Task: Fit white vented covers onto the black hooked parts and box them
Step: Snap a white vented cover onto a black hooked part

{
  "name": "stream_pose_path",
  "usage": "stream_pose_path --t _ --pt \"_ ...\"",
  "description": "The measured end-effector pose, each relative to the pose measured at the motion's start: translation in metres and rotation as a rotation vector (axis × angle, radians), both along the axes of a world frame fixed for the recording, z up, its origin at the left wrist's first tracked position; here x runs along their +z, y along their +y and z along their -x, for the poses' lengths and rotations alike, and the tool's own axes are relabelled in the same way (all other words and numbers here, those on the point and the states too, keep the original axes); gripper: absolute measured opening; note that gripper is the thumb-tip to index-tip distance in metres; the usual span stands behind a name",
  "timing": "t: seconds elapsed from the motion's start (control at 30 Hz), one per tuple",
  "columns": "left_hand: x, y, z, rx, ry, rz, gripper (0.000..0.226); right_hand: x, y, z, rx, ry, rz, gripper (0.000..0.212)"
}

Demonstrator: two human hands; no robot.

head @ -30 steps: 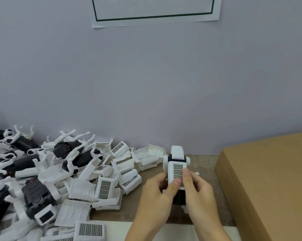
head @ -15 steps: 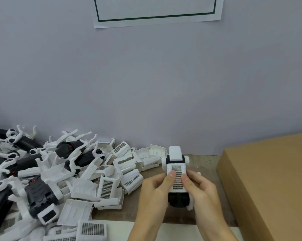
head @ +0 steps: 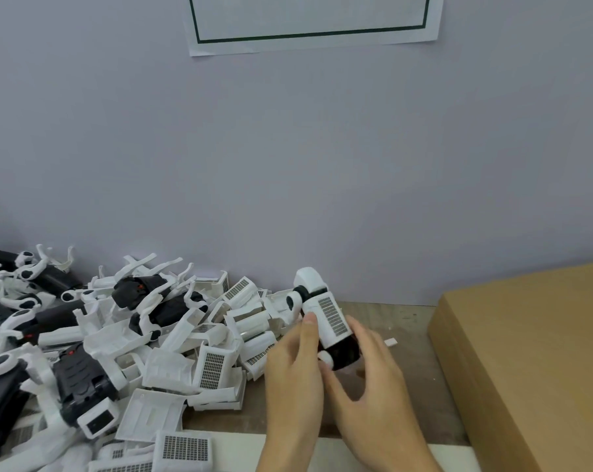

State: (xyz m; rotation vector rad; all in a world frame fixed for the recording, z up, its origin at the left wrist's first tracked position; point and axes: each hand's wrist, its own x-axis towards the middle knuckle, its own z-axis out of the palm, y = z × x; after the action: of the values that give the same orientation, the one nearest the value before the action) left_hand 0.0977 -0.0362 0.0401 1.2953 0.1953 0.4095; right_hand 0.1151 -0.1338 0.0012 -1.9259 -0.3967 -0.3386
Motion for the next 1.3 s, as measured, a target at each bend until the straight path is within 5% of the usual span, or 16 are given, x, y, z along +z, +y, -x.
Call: stream_pose_path --t 0.13,0.27,0.33,0.4,0.47,0.57,0.73,0.9,1.07,1.3 --pt "0.001 -0.007 0.001 -0.219 -0.025 -0.118 0.045 -0.003 -0.004 -0.008 -0.139 0.026 0.002 0.054" --pt "-0.004 -0.004 -0.004 0.137 -0.123 -0.348 0.028 -0.001 -0.006 -0.01 -0.168 0.151 -0.158 0.016" --pt "-0.004 0.001 -0.004 0.312 -0.151 -0.469 0.023 0.004 -0.008 -0.012 -0.185 0.356 -0.345 0.04" --pt "-0.005 0.008 -0.003 0.316 -0.109 -0.41 0.024 0.013 -0.01 -0.013 -0.136 0.646 -0.705 0.058" --pt "-0.005 0.012 -0.003 0.188 -0.017 -0.262 0.029 0.018 -0.01 -0.013 -0.018 0.804 -1.001 0.053" --pt "-0.006 0.011 -0.004 0.029 0.045 -0.086 0.023 0.018 -0.009 -0.009 0.163 0.918 -1.097 0.05" --pt "-0.003 0.013 -0.004 -0.002 0.029 0.062 0.024 0.019 -0.012 -0.008 0.253 0.863 -0.984 0.053" --pt "0.0 0.032 -0.003 -0.024 0.002 0.352 0.044 0.022 -0.028 -0.007 0.242 0.515 -0.668 0.039" --pt "0.0 0.038 -0.002 -0.181 0.021 0.239 0.024 0.044 -0.049 -0.001 0.351 0.127 -0.296 0.048" --pt "0.0 0.032 0.0 -0.224 -0.026 0.19 0.05 0.052 -0.052 -0.001 0.304 -0.015 -0.092 0.05"
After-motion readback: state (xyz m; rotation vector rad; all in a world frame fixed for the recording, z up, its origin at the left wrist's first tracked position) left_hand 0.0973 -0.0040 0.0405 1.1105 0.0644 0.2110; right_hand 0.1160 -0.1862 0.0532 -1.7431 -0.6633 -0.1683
